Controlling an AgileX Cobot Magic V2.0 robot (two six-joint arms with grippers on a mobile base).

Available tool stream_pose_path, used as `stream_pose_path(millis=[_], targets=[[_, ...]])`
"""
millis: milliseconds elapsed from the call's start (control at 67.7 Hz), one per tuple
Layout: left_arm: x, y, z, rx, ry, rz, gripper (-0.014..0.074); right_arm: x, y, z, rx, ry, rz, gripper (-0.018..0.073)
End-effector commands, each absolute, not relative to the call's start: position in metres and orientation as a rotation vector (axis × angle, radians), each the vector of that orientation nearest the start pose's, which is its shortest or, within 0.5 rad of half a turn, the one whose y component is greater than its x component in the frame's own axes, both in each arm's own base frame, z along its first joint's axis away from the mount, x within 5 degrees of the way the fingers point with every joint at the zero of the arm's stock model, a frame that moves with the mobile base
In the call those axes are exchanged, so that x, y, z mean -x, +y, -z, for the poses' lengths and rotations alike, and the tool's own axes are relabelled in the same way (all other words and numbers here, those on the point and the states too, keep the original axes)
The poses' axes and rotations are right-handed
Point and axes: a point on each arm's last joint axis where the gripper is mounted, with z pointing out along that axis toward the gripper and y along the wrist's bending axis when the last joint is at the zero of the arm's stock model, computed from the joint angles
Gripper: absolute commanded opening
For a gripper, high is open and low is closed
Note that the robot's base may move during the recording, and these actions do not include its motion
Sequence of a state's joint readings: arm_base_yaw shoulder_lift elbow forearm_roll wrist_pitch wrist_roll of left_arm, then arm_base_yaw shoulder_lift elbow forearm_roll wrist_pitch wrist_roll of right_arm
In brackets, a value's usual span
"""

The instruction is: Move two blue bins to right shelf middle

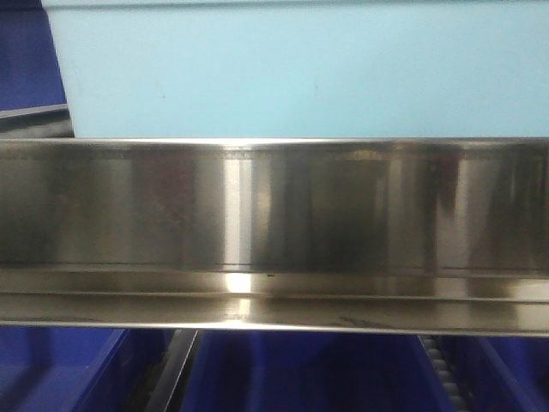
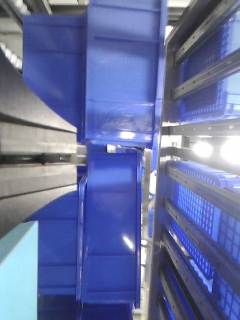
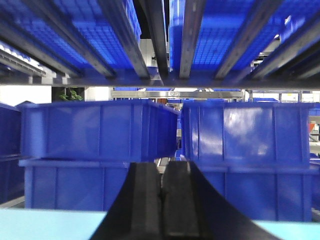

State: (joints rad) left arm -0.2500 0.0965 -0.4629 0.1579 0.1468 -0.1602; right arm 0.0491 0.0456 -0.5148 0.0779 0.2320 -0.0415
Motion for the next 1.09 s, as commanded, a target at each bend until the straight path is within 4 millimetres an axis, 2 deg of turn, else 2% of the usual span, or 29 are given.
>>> stream_pose_path(millis=[0, 118, 177, 281, 414, 488, 665, 769, 872, 990, 1079], targets=[[-0.028, -0.003, -0.367, -0.137, 1.330, 0.187, 0.0182, -0.004, 0.003, -0.376, 0.040, 1.317, -0.080, 0.0027], [-0.040, -0.005, -0.386, -0.134, 1.431, 0.171, 0.0402, -0.009, 0.003, -0.399, 0.045, 1.361, -0.081, 0.0333], [-0.048, -0.007, -0.395, -0.133, 1.474, 0.169, 0.0463, -0.013, 0.004, -0.404, 0.049, 1.401, -0.082, 0.0457], [-0.064, -0.012, -0.408, -0.127, 1.540, 0.187, 0.0533, -0.025, 0.005, -0.409, 0.056, 1.488, -0.085, 0.0569], [-0.082, -0.027, -0.427, -0.201, 1.583, 0.309, 0.0540, -0.043, 0.011, -0.422, 0.041, 1.558, -0.190, 0.0559], [-0.092, -0.039, -0.437, -0.268, 1.625, 0.360, 0.0540, -0.053, 0.018, -0.431, 0.098, 1.608, -0.241, 0.0559], [-0.125, -0.082, -0.450, -0.455, 1.828, 0.429, 0.0540, -0.096, 0.031, -0.450, 0.223, 1.798, -0.327, 0.0559], [-0.150, -0.107, -0.457, -0.519, 1.951, 0.409, 0.0540, -0.118, 0.035, -0.461, 0.262, 1.900, -0.346, 0.0559], [-0.173, -0.124, -0.460, -0.543, 2.074, 0.361, 0.0540, -0.138, 0.038, -0.472, 0.289, 1.960, -0.358, 0.0559], [-0.198, -0.136, -0.461, -0.537, 2.187, 0.303, 0.0540, -0.162, 0.041, -0.481, 0.323, 2.032, -0.374, 0.0559], [-0.219, -0.143, -0.455, -0.507, 2.274, 0.264, 0.0540, -0.176, 0.047, -0.484, 0.364, 2.069, -0.389, 0.0559]])
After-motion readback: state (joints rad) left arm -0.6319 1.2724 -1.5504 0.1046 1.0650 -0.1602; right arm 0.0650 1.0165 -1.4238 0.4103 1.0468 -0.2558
